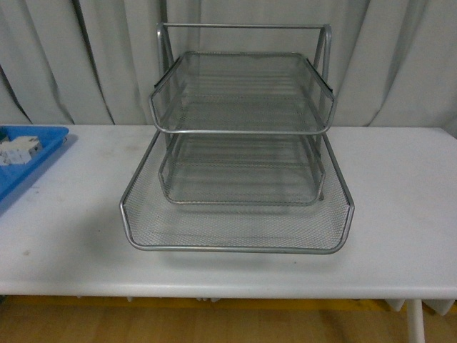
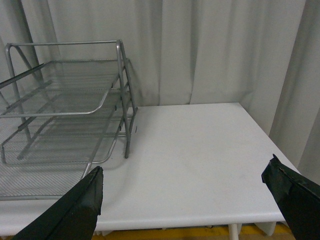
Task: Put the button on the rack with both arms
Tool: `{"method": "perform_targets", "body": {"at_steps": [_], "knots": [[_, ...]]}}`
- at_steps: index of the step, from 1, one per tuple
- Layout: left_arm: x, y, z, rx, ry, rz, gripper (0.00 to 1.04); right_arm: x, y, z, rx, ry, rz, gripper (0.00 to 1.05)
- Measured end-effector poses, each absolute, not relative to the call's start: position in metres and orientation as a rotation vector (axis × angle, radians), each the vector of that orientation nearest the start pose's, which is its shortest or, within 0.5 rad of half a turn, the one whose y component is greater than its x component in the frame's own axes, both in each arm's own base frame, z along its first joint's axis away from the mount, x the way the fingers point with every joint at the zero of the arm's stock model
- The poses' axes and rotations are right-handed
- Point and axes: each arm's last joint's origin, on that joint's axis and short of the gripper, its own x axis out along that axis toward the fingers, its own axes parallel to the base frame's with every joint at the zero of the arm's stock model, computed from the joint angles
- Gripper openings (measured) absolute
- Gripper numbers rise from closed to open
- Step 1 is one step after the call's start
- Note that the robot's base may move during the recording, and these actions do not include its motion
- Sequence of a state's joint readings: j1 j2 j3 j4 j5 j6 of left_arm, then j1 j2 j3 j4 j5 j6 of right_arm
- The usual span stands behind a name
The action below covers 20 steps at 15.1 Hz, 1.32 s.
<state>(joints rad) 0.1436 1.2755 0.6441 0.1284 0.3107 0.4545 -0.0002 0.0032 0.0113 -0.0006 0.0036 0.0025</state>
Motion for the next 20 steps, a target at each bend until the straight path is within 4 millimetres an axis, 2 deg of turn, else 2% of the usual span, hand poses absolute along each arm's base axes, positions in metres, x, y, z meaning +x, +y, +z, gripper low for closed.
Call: {"method": "perform_targets", "body": {"at_steps": [4, 6, 7, 9, 10, 11, 12, 13, 14, 15, 16, 17, 18, 20], "knots": [[0.305, -0.049, 0.202, 0.356, 0.459, -0.594, 0.36, 0.097, 0.000, 0.167, 0.002, -0.004, -0.003, 0.98], [0.332, -0.080, 0.183, 0.406, 0.492, -0.615, 0.36, 0.097, 0.000, 0.167, 0.002, -0.004, -0.003, 0.98], [0.347, -0.093, 0.168, 0.419, 0.532, -0.627, 0.36, 0.097, 0.000, 0.167, 0.002, -0.004, -0.003, 0.98], [0.368, -0.105, 0.140, 0.410, 0.633, -0.613, 0.36, 0.097, 0.000, 0.167, 0.002, -0.004, -0.003, 0.98], [0.379, -0.115, 0.132, 0.390, 0.656, -0.609, 0.36, 0.097, 0.000, 0.167, 0.002, -0.004, -0.003, 0.98], [0.377, -0.117, 0.137, 0.361, 0.606, -0.610, 0.72, 0.097, 0.000, 0.167, 0.002, -0.004, -0.003, 0.98], [0.358, -0.105, 0.151, 0.305, 0.578, -0.632, 0.90, 0.097, 0.000, 0.167, 0.002, -0.004, -0.003, 0.98], [0.351, -0.096, 0.163, 0.274, 0.516, -0.634, 0.97, 0.097, 0.000, 0.167, 0.002, -0.004, -0.003, 0.98], [0.341, -0.082, 0.183, 0.237, 0.415, -0.637, 0.99, 0.097, 0.000, 0.167, 0.002, -0.004, -0.003, 0.98], [0.328, -0.066, 0.204, 0.201, 0.303, -0.623, 0.97, 0.097, 0.000, 0.167, 0.002, -0.004, -0.003, 0.98], [0.313, -0.047, 0.219, 0.173, 0.220, -0.591, 0.98, 0.097, 0.000, 0.167, 0.002, -0.004, -0.003, 0.98], [0.302, -0.035, 0.224, 0.156, 0.165, -0.523, 0.97, 0.097, 0.000, 0.167, 0.002, -0.004, -0.003, 0.98], [0.295, -0.030, 0.220, 0.133, 0.070, -0.330, 0.88, 0.097, 0.000, 0.167, 0.002, -0.004, -0.003, 0.98], [0.270, -0.026, 0.189, 0.057, 0.068, -0.087, 0.68, 0.097, 0.000, 0.167, 0.002, -0.003, -0.001, 0.98]]}}
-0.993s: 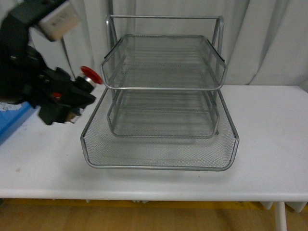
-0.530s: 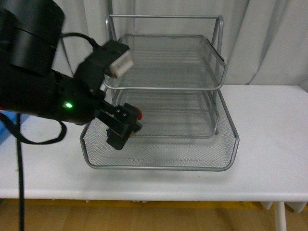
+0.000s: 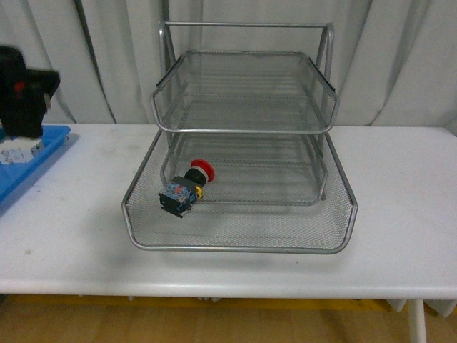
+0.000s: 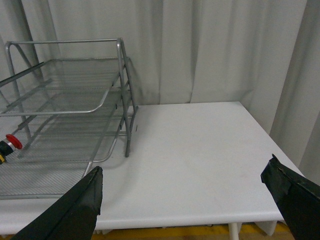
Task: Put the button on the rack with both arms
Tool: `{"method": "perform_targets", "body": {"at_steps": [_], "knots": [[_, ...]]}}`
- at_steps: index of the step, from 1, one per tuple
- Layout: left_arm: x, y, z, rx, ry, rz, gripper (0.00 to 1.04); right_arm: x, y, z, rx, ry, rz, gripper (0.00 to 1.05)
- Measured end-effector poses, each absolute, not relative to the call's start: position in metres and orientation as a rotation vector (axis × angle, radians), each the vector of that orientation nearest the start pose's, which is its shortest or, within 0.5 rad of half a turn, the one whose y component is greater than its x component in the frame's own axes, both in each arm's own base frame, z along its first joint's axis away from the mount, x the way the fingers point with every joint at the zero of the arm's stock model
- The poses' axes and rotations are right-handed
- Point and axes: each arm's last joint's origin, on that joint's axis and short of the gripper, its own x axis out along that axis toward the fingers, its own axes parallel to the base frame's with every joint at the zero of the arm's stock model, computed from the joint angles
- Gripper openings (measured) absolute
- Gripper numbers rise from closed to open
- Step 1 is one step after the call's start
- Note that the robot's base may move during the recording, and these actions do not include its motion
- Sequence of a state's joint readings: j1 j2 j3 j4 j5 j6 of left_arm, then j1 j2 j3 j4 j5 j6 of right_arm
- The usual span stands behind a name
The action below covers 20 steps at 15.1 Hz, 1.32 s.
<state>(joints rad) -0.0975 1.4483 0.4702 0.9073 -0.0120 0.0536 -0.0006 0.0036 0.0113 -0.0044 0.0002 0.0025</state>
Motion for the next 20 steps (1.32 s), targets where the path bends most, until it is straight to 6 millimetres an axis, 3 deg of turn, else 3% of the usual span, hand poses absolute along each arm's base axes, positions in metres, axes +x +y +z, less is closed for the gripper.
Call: {"method": "perform_targets", "body": {"at_steps": [1, 4, 7, 11, 16, 20], "knots": [[0.259, -0.023, 0.183, 0.043, 0.069, -0.036, 0.59, 0.097, 0.000, 0.167, 0.002, -0.004, 0.000, 0.98], [0.235, -0.014, 0.195, 0.016, -0.026, 0.006, 0.34, 0.097, 0.000, 0.167, 0.002, -0.004, 0.000, 0.98], [0.210, -0.007, 0.178, 0.008, 0.032, -0.006, 0.05, 0.097, 0.000, 0.167, 0.002, -0.004, 0.000, 0.98], [0.183, 0.001, 0.177, 0.003, 0.003, 0.006, 0.02, 0.097, 0.000, 0.167, 0.002, -0.004, 0.000, 0.98], [0.157, 0.000, 0.158, 0.003, 0.041, 0.001, 0.02, 0.097, 0.000, 0.167, 0.002, -0.004, 0.000, 0.98], [0.144, 0.000, 0.164, 0.003, 0.009, 0.001, 0.02, 0.097, 0.000, 0.167, 0.002, -0.004, 0.000, 0.98]]}}
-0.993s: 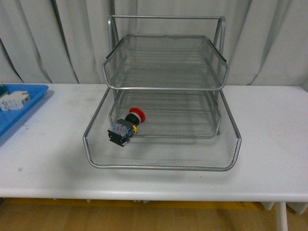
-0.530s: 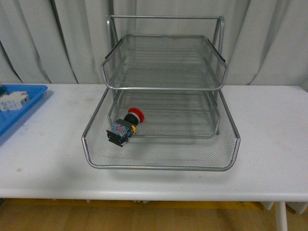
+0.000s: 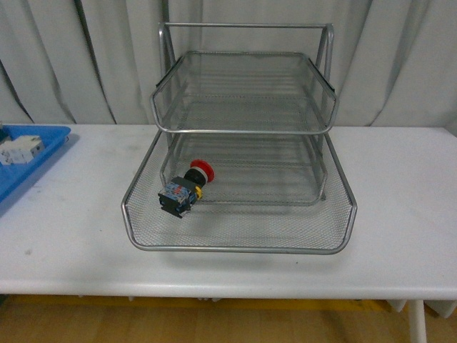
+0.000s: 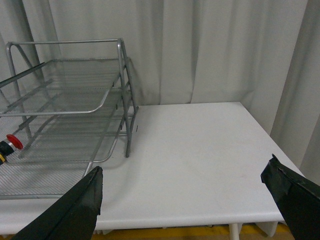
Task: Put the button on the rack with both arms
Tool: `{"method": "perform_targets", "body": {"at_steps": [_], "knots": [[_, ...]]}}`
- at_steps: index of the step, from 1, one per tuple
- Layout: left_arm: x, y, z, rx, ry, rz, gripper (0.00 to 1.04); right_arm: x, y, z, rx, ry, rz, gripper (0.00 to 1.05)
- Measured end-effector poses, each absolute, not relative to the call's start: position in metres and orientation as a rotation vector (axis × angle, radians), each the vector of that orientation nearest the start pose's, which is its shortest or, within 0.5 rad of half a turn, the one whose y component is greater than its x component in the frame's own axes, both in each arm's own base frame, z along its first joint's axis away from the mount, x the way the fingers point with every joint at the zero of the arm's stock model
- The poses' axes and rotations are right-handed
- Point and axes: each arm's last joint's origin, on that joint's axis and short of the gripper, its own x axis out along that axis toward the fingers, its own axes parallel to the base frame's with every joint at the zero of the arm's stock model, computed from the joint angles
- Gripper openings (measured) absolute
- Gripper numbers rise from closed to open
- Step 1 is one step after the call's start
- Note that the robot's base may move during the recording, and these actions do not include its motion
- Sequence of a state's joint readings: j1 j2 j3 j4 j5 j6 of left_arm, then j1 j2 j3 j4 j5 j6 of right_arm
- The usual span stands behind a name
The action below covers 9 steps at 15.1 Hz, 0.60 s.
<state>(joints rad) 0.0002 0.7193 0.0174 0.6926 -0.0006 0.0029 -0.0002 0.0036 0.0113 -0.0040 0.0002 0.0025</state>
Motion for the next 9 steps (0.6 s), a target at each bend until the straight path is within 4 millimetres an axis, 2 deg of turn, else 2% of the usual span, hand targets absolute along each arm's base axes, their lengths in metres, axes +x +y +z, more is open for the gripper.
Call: {"method": "perform_targets", "body": {"at_steps": [9], "knots": [[0.120, 0.000, 0.170, 0.003, -0.010, 0.001, 0.02, 0.097, 0.000, 0.167, 0.002, -0.004, 0.000, 0.98]]}}
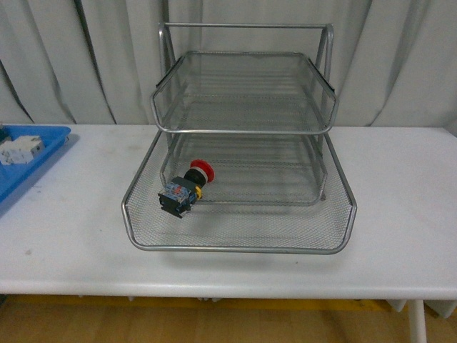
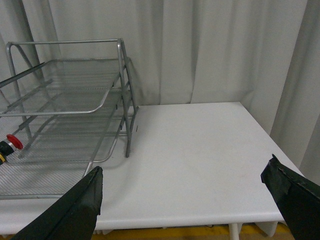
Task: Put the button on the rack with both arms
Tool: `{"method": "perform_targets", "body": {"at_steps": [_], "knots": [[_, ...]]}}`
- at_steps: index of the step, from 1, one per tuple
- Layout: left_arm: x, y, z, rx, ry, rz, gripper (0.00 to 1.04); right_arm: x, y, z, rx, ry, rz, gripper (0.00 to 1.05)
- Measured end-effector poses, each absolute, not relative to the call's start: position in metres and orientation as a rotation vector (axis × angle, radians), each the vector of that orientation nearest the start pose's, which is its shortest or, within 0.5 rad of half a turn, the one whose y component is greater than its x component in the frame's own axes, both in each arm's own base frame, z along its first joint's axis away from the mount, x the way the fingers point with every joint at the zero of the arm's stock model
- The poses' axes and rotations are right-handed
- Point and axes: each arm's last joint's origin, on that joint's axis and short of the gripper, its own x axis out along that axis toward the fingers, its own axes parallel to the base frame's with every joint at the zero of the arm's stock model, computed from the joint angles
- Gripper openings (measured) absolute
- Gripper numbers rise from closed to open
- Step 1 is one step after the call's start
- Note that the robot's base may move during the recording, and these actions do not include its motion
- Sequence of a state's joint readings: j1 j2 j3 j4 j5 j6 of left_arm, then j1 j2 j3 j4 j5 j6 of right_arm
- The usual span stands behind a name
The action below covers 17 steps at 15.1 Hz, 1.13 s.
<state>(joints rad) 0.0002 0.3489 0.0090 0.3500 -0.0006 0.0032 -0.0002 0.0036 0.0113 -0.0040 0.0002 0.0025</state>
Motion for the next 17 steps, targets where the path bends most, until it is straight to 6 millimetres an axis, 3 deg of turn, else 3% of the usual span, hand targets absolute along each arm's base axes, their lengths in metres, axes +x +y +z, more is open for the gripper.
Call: {"method": "perform_targets", "body": {"at_steps": [8, 9, 10, 14, 15, 17], "knots": [[0.108, 0.000, 0.169, 0.003, -0.010, 0.001, 0.02, 0.097, 0.000, 0.167, 0.002, -0.004, 0.000, 0.98], [0.097, 0.000, 0.169, 0.003, -0.018, 0.002, 0.02, 0.097, 0.000, 0.167, 0.002, -0.003, 0.000, 0.98], [0.098, 0.000, 0.166, 0.002, -0.001, 0.001, 0.06, 0.097, 0.000, 0.167, 0.002, -0.004, 0.000, 0.98], [0.098, 0.000, 0.166, 0.002, 0.003, 0.000, 0.51, 0.097, 0.000, 0.165, -0.006, 0.055, 0.030, 0.98], [0.098, 0.000, 0.166, 0.002, 0.003, 0.001, 0.58, 0.098, -0.002, 0.164, -0.003, 0.177, 0.100, 0.98], [0.098, 0.000, 0.166, 0.002, 0.002, -0.001, 0.64, 0.101, -0.001, 0.166, 0.015, 0.240, 0.150, 0.98]]}}
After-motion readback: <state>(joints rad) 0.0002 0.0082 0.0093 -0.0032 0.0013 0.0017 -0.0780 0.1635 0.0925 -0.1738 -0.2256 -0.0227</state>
